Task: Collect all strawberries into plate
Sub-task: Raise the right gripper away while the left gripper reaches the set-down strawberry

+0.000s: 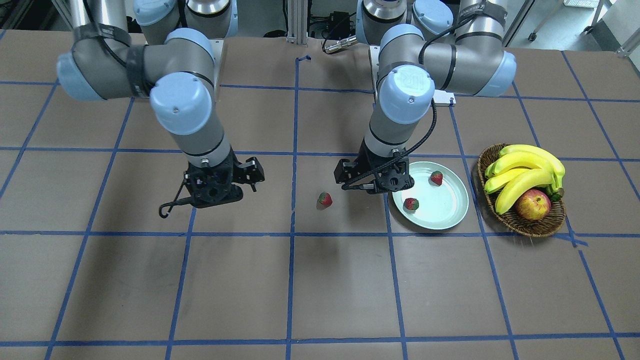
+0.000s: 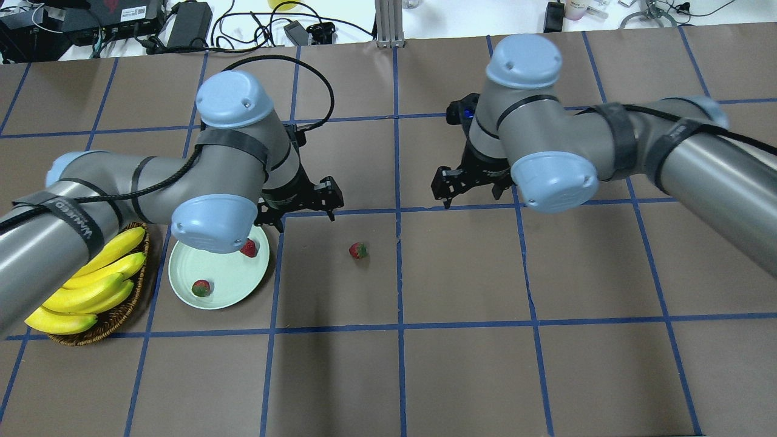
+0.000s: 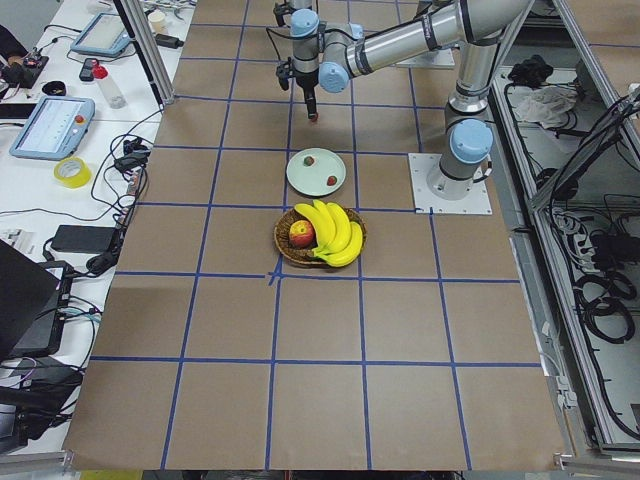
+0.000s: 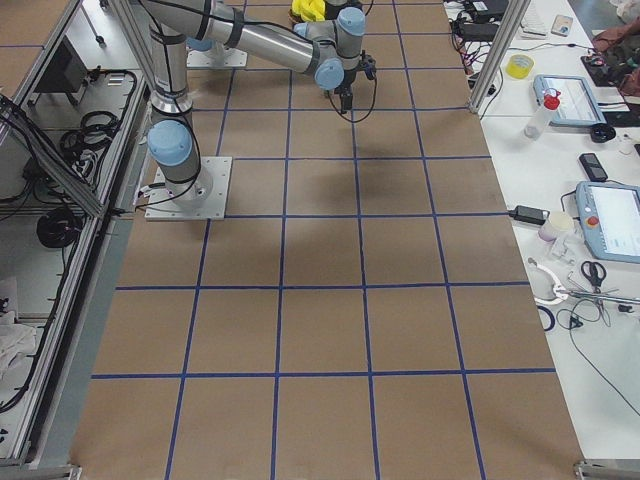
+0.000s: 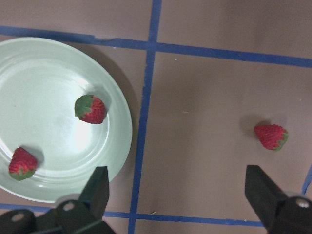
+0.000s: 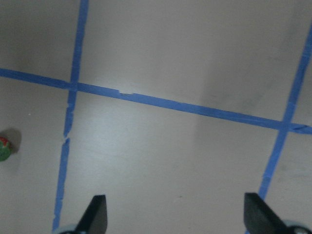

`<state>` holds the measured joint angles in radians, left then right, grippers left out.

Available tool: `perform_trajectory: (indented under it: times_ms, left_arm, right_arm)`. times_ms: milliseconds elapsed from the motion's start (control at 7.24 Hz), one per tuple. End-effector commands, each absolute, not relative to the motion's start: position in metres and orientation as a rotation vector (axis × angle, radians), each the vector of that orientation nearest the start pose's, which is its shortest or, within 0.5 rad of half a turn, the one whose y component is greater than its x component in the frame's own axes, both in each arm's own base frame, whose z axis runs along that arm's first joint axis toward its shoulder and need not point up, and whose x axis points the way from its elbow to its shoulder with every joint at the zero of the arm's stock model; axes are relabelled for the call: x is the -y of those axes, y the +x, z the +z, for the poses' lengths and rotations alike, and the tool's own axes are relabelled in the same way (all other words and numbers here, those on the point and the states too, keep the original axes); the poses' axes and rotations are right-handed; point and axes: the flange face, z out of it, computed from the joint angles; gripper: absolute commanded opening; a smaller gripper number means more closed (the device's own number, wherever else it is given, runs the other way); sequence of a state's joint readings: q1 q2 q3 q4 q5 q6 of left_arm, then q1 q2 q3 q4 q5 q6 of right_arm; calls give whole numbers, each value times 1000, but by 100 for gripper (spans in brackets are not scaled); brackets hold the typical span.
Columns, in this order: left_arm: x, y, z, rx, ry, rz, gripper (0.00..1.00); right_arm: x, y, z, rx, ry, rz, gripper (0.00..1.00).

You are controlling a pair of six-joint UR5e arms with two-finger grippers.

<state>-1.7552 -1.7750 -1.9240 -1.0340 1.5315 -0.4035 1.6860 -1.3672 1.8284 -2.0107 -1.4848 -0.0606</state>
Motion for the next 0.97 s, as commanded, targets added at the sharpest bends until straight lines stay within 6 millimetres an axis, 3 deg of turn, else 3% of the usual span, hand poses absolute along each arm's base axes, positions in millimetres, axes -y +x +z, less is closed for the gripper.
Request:
perform_trajectory:
  times_ms: [0,276,415,553,829]
  left_arm:
    - [475,-285,228,-3140,-434,26,100]
    - [469,-298,184,-3105,-432,73,100]
    - [464,-296,170,-3099,-414,74,100]
    - [463,-296,165,-3096,-409,88,92]
    - [465,-296,167,-3099,-400,89,25]
  right_arm:
    - [498,149,363,-3081,-227,8,100]
    - [473,148,408,-3081,-229,-66,100]
    - [471,148,424,-3082,-228,-42,100]
    - [470,148,444,-3083,-213,26,100]
    - [481,143,477,-3103,-194,-38,100]
